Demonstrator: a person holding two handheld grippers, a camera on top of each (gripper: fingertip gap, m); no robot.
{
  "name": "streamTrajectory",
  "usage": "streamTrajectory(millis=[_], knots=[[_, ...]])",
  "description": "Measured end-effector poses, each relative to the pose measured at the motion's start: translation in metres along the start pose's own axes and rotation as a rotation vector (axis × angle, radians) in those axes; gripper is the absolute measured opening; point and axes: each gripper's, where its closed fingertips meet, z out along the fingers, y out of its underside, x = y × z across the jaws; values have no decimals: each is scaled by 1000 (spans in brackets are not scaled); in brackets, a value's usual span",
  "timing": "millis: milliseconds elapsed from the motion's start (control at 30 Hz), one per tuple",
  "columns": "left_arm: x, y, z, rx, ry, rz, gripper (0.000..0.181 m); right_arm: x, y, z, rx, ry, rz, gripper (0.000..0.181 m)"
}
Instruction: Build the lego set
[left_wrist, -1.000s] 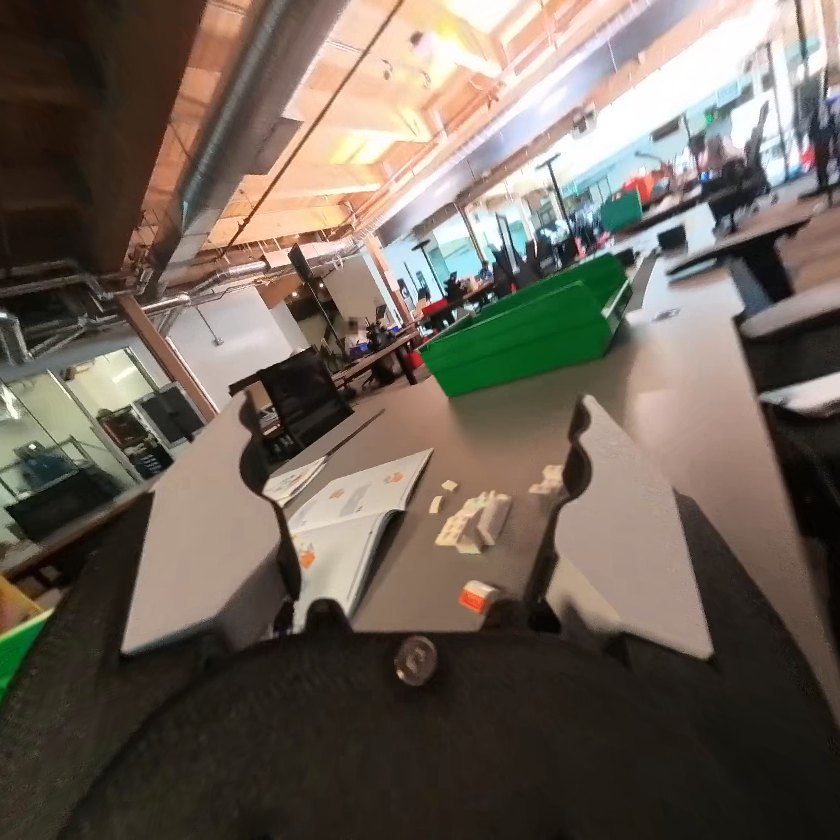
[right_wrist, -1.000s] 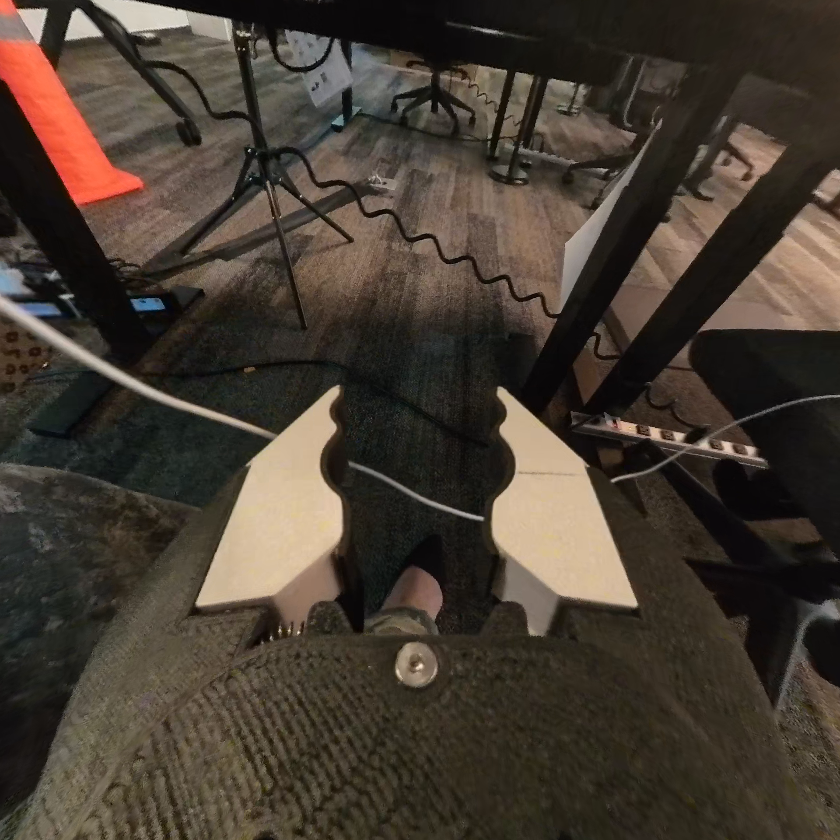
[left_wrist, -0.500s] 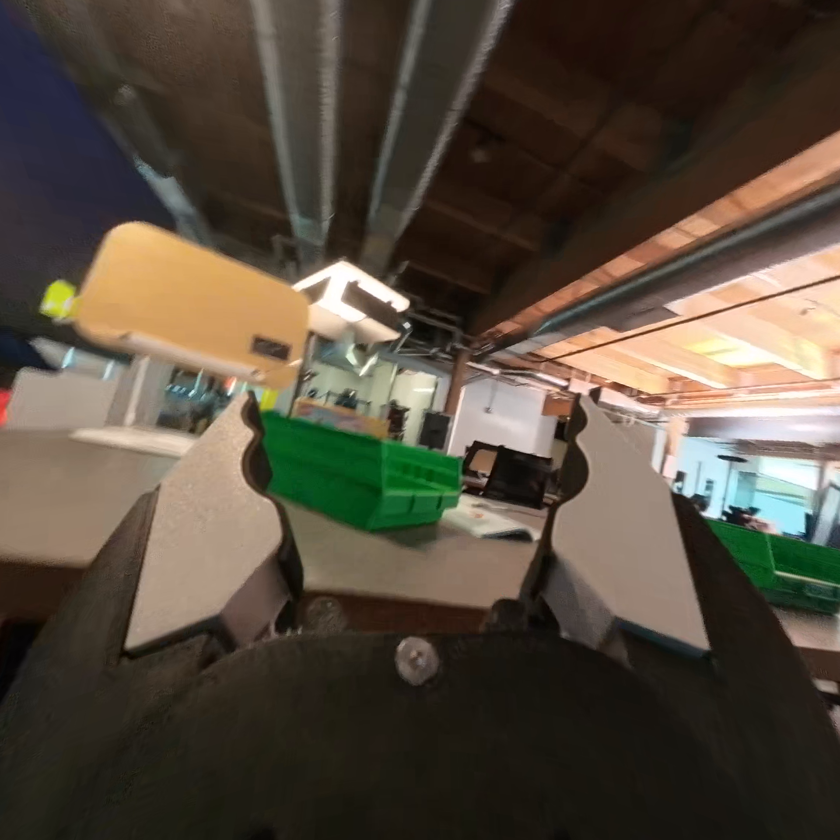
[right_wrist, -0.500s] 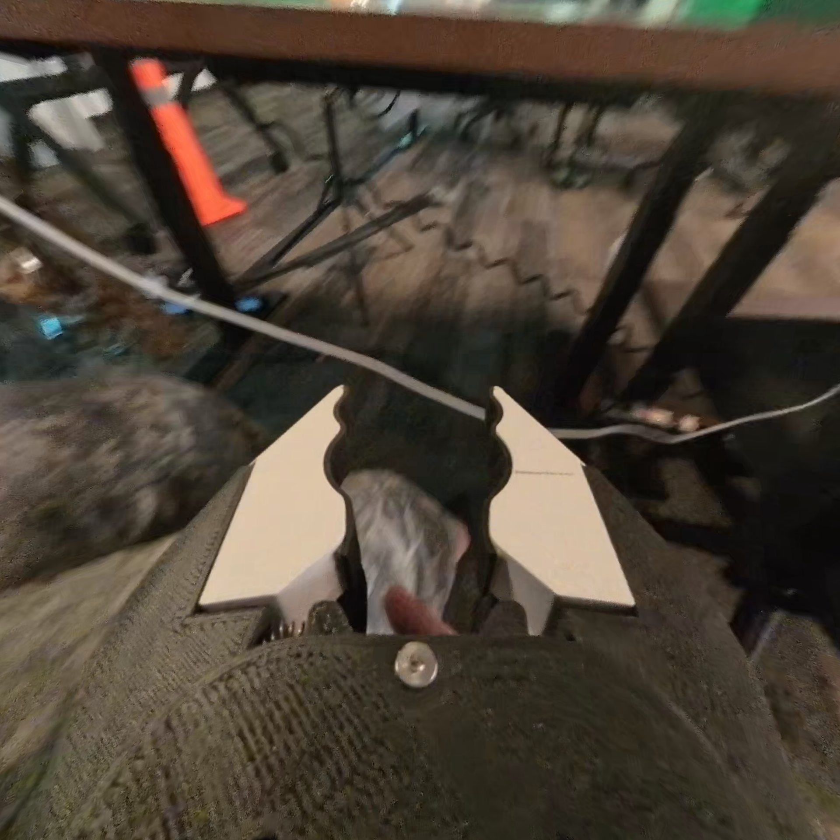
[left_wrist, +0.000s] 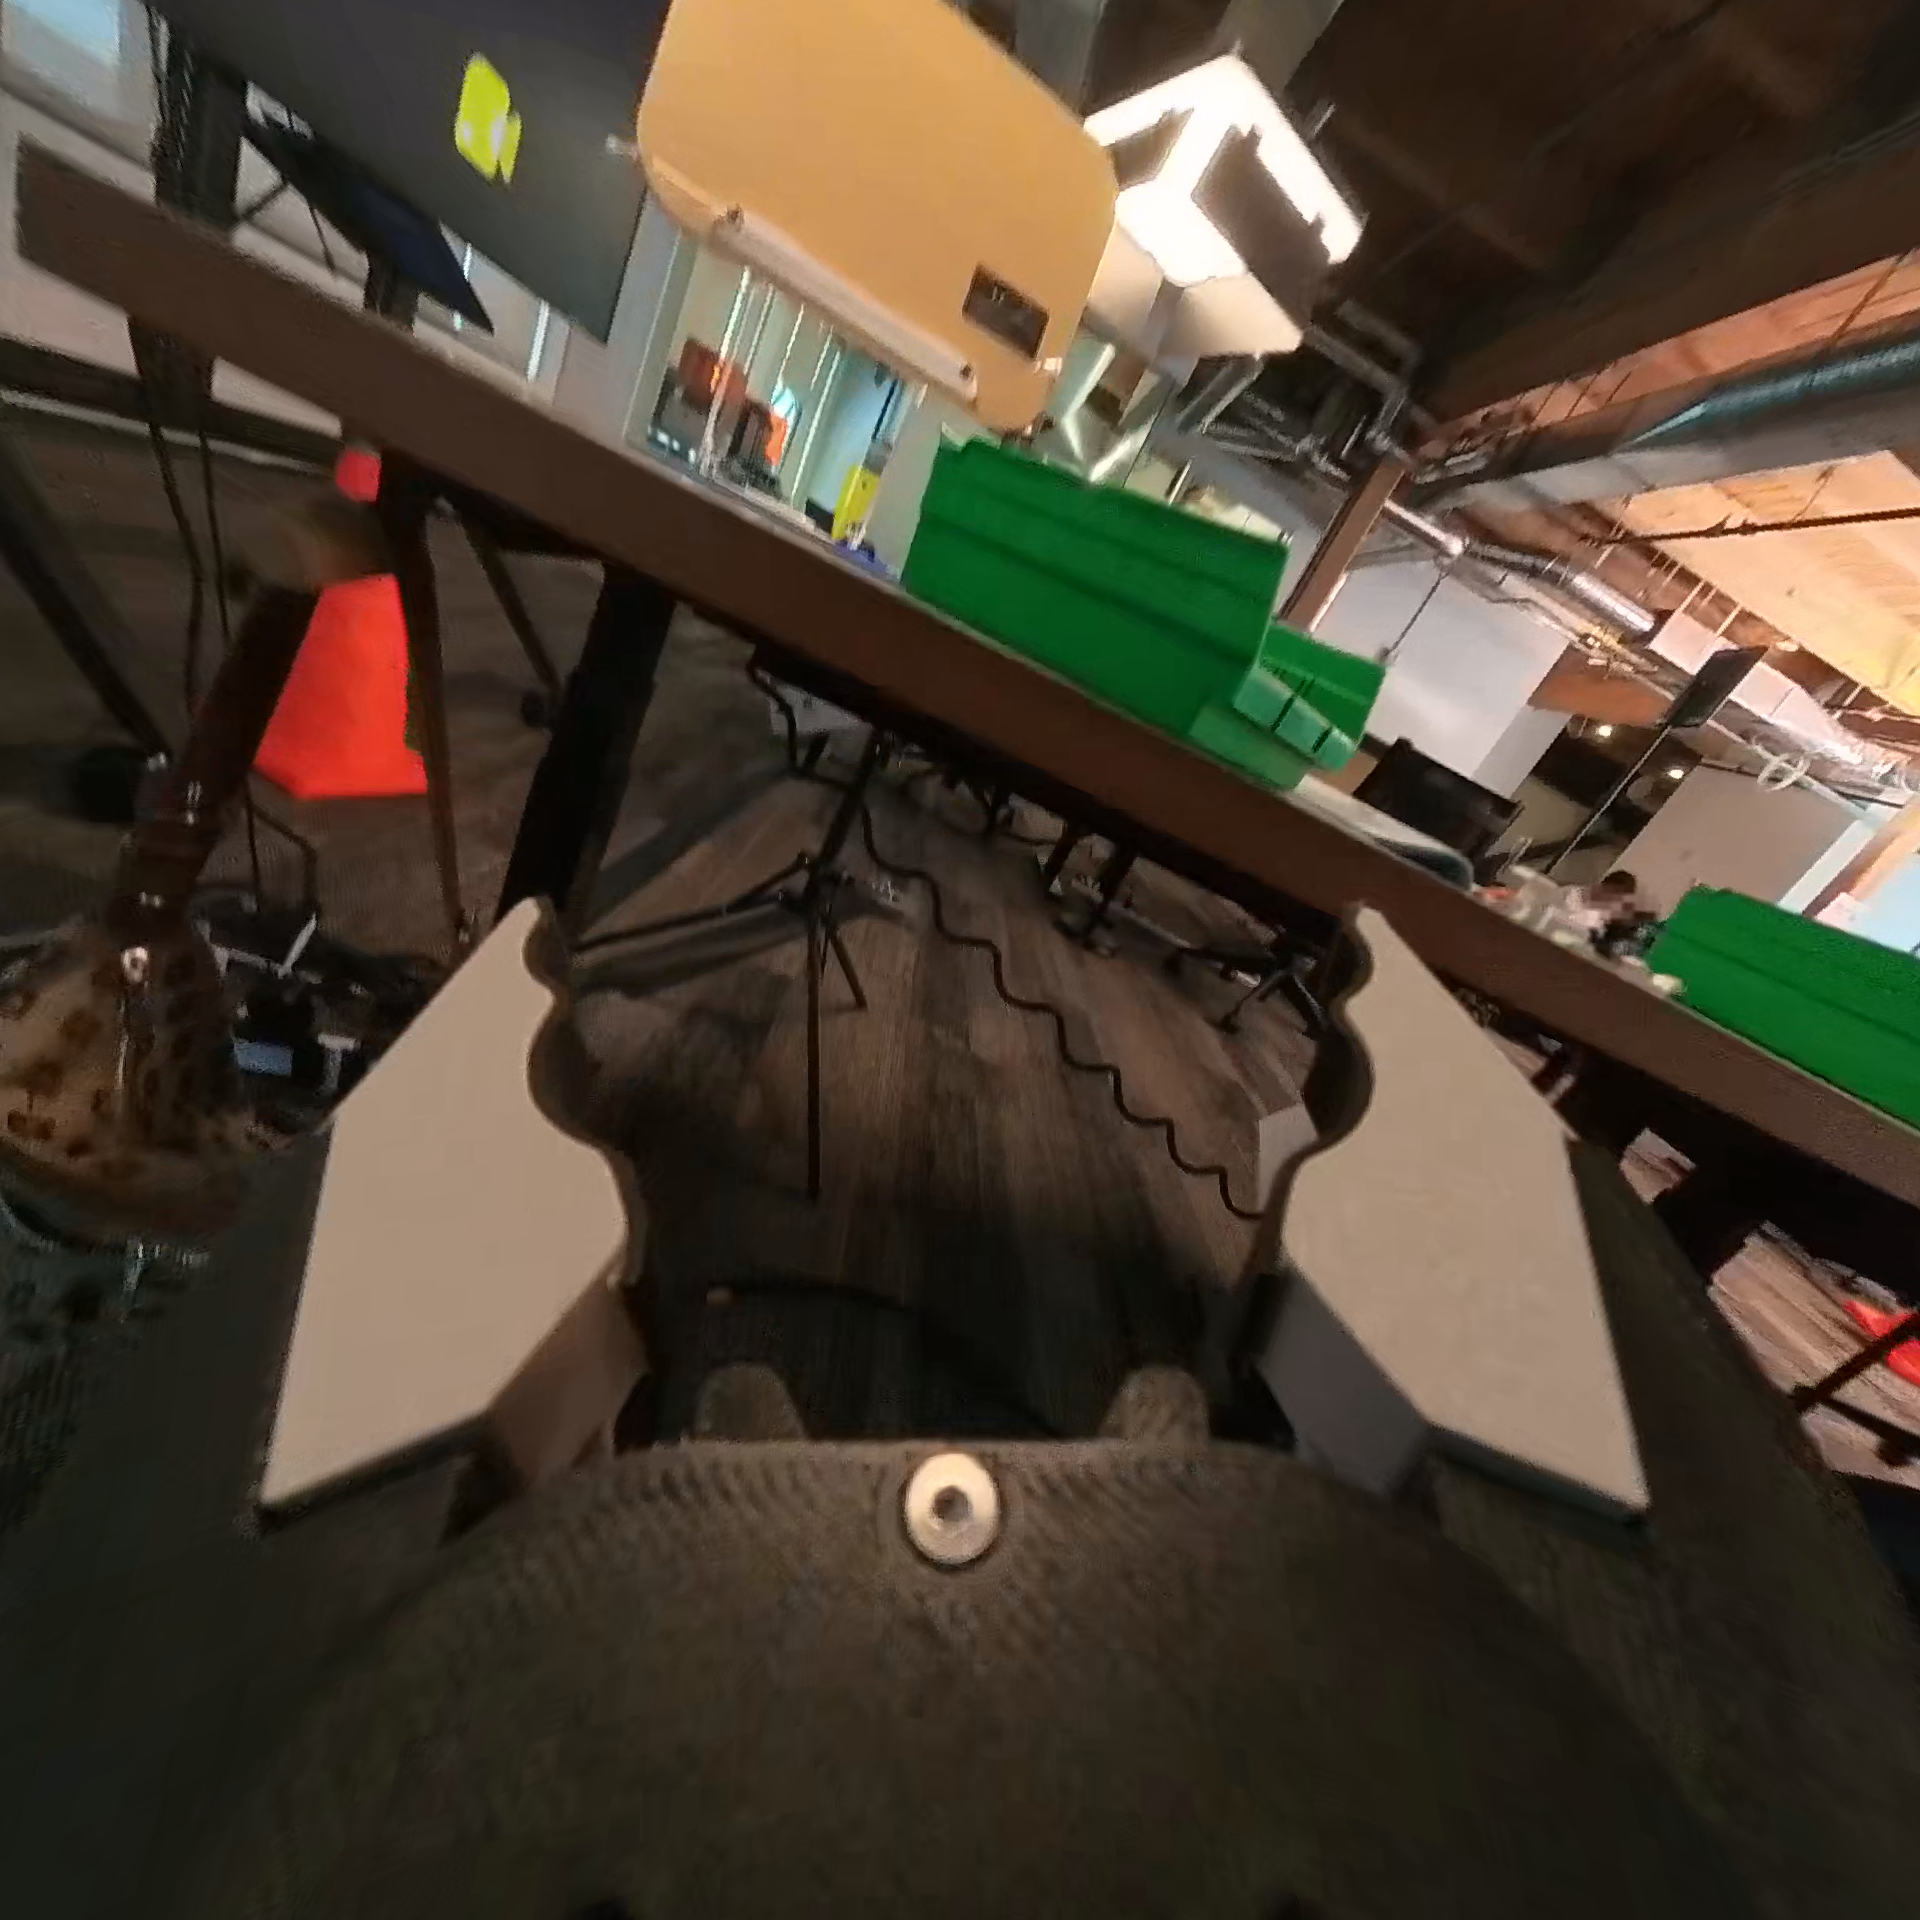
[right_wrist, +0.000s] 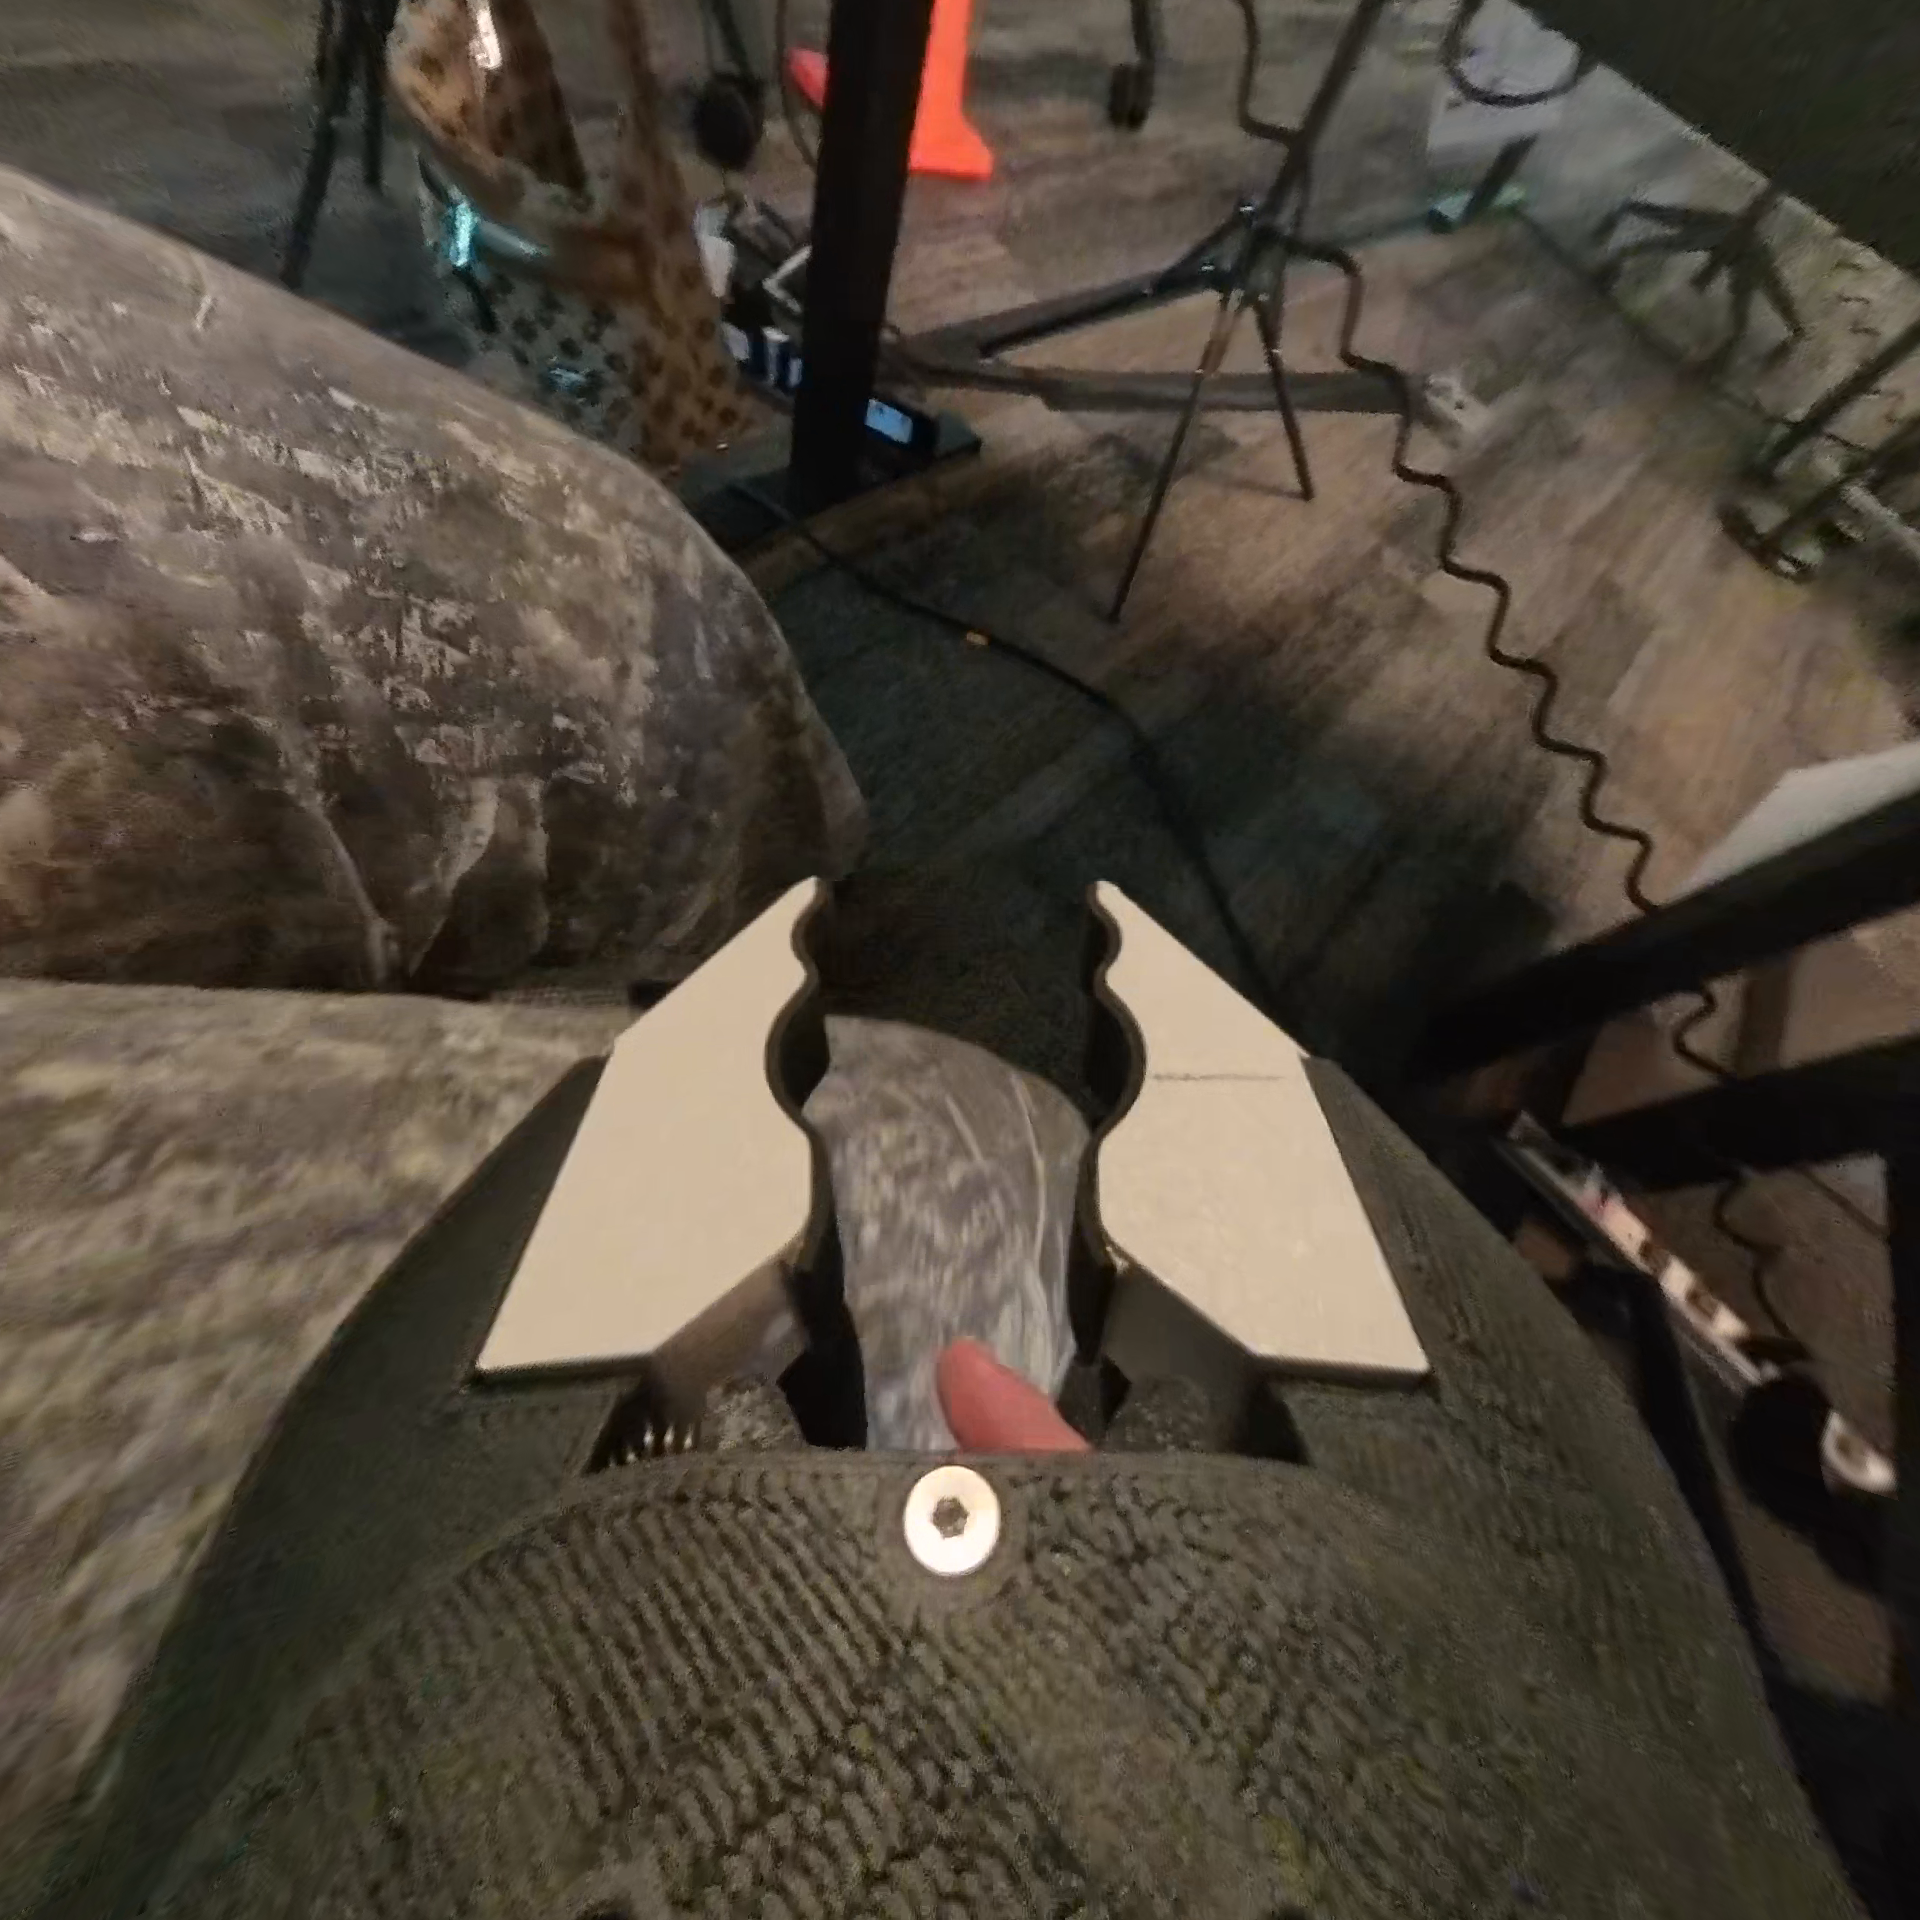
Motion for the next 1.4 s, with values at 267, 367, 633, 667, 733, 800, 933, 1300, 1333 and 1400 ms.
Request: streamTrajectory(millis=[267,367,633,667,733,800,933,1300,1333,1400], knots=[[-2,48,1,-194,28,-166,148,-2,-21,109,-54,-67,-297,63],[2,59,2,-230,47,-107,147,0,-29,147,-64,-67,-369,65],[2,70,8,-297,63,-39,131,-16,-45,246,-81,-174,-379,63],[-1,70,9,-308,59,-47,129,-19,-44,260,-104,-189,-378,56],[-15,74,9,-346,0,-41,118,-26,-35,287,-206,-223,-367,47],[-32,76,10,-362,-51,-25,111,-37,-32,313,-280,-264,-320,43],[-70,70,8,-347,-104,-96,98,-59,-43,372,-337,-315,-146,39],[-159,41,-30,-131,-288,-144,50,-79,-33,600,-343,-311,326,32],[-168,38,-35,-122,-324,-156,50,-77,-25,620,-350,-293,348,31],[-184,42,-42,-131,-376,-235,50,-74,-9,660,-370,-247,370,32]])
